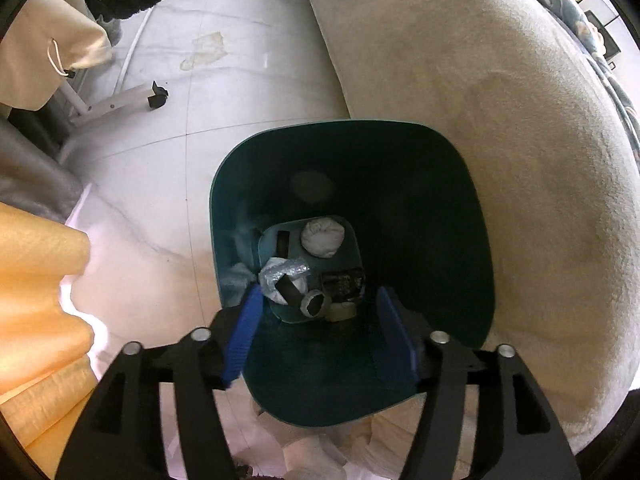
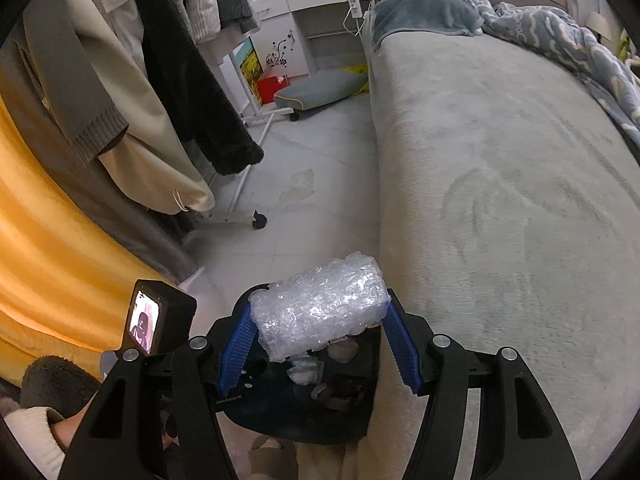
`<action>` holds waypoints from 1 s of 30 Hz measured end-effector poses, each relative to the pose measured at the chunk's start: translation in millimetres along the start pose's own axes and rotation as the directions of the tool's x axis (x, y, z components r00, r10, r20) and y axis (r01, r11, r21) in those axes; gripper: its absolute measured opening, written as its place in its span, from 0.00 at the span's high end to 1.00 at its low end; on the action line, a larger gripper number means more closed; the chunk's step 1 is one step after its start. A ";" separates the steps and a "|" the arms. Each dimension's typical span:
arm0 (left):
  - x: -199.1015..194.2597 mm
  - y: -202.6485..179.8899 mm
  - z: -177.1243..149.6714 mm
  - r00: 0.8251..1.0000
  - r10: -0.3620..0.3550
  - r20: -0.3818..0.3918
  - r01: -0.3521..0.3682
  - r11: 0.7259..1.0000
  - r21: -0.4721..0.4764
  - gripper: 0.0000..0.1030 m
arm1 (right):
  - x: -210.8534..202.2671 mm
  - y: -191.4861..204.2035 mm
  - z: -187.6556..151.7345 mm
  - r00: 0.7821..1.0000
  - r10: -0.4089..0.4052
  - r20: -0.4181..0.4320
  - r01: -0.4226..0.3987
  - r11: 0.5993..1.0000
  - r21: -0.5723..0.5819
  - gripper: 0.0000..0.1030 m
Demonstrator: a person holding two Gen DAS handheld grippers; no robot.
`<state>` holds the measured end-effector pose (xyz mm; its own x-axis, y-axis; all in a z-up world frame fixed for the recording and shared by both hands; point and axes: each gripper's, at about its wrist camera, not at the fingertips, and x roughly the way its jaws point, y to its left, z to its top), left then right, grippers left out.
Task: Collect trash
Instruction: 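Carry the clip and bubble wrap over the teal bin and release the clip, then open the right tool over the teal bin to drop the bubble wrap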
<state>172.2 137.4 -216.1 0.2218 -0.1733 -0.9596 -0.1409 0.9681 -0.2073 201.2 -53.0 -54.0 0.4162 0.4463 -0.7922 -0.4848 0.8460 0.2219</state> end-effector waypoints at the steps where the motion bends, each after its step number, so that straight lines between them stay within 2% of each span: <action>1: -0.6 0.2 0.2 1.000 0.001 0.001 -0.001 1.000 0.001 0.33 | 2.1 1.5 0.1 1.000 0.000 -0.004 0.000 1.000 -0.001 0.39; 5: -16.4 4.5 -5.7 0.999 0.002 0.037 -0.002 1.000 -0.004 0.28 | 15.5 5.3 -5.1 0.999 -0.006 -0.040 0.005 1.000 -0.011 0.39; 9: -46.7 9.2 -10.4 0.991 -0.002 0.134 0.003 1.000 -0.006 0.25 | 28.4 5.8 -12.2 0.997 -0.013 -0.077 0.012 1.000 -0.013 0.39; 16: -103.7 6.2 -29.7 0.955 -0.019 0.297 0.012 1.000 0.027 0.22 | 45.8 10.5 -25.7 0.991 -0.018 -0.133 0.014 0.999 -0.034 0.38; 20: -122.8 3.5 -42.1 0.938 -0.036 0.346 0.028 0.999 0.030 0.20 | 52.9 18.9 -32.1 0.988 -0.022 -0.151 0.013 0.998 -0.056 0.38; 24: -143.5 3.7 -52.5 0.912 -0.030 0.410 0.022 0.999 0.024 0.14 | 56.1 25.6 -37.6 0.986 -0.014 -0.166 0.003 0.998 -0.066 0.38; 30: -167.2 2.9 -63.9 0.891 -0.015 0.454 0.000 0.999 0.034 0.07 | 63.5 35.4 -44.8 0.980 -0.007 -0.201 -0.014 0.995 -0.102 0.37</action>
<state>73.1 157.6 -68.4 0.6379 -0.0869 -0.7652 -0.1084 0.9736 -0.2009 176.1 -7.8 -121.9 0.2566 0.3725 -0.8919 -0.5663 0.8057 0.1736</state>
